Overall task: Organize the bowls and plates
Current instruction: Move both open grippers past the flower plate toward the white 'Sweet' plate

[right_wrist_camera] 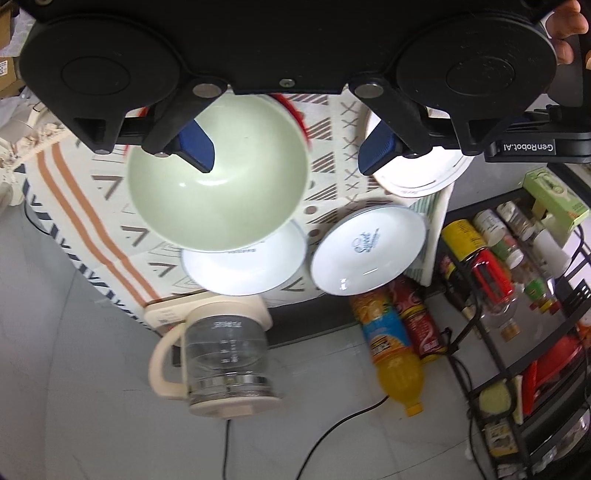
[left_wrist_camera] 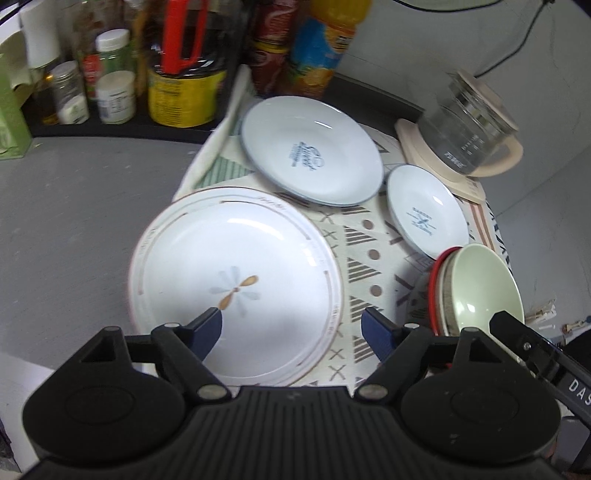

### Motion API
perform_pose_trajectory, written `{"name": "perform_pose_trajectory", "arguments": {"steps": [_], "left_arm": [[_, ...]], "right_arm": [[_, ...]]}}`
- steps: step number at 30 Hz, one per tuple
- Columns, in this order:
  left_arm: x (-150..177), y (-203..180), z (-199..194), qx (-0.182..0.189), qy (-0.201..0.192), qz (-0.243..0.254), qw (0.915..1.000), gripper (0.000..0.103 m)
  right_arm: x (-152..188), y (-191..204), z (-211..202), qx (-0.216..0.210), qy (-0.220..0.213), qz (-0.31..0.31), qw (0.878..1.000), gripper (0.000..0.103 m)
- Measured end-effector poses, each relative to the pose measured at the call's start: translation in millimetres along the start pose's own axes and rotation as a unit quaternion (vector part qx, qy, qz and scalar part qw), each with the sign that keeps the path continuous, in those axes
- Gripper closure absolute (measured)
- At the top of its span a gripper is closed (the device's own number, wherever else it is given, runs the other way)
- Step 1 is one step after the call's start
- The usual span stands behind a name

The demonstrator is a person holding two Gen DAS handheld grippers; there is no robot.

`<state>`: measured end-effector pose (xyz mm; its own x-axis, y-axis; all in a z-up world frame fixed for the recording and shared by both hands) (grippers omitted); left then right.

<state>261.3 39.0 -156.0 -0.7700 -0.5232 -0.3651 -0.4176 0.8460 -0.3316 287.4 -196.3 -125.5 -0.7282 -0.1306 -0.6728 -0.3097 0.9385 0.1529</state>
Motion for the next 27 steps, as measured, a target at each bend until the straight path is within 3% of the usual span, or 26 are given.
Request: {"name": "perform_pose_trajectory", "arguments": {"steps": [11, 14, 27], "left_arm": [[-6, 42, -17, -0.024, -0.013, -0.038, 0.9989, 0.018], [-10, 46, -19, -0.029, -0.018, -0.041, 0.9986, 0.018], [-21, 56, -8, -0.048, -0.014, -0.064, 0.9967, 0.018]], "right_arm": [[-1, 51, 18, -0.040, 0.026, -0.047, 0.998, 0.013], [-3, 61, 24, -0.046, 0.035, -0.062, 0.996, 0.008], [-15, 82, 48, -0.074, 0.056, -0.106, 0.990, 0.007]]}}
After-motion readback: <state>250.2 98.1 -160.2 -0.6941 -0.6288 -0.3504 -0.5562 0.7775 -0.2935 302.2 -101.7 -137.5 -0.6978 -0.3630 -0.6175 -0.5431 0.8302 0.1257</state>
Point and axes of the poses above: each gripper's, at about its wrist camera, not at the fingertips, and z roughly the way its jaws point, y to its left, x to its underside, the point moved 8 cm from there along z, roughly the way its jaws point, and after that the axes turned 5 degrees about -z, right-handed, at the moved point
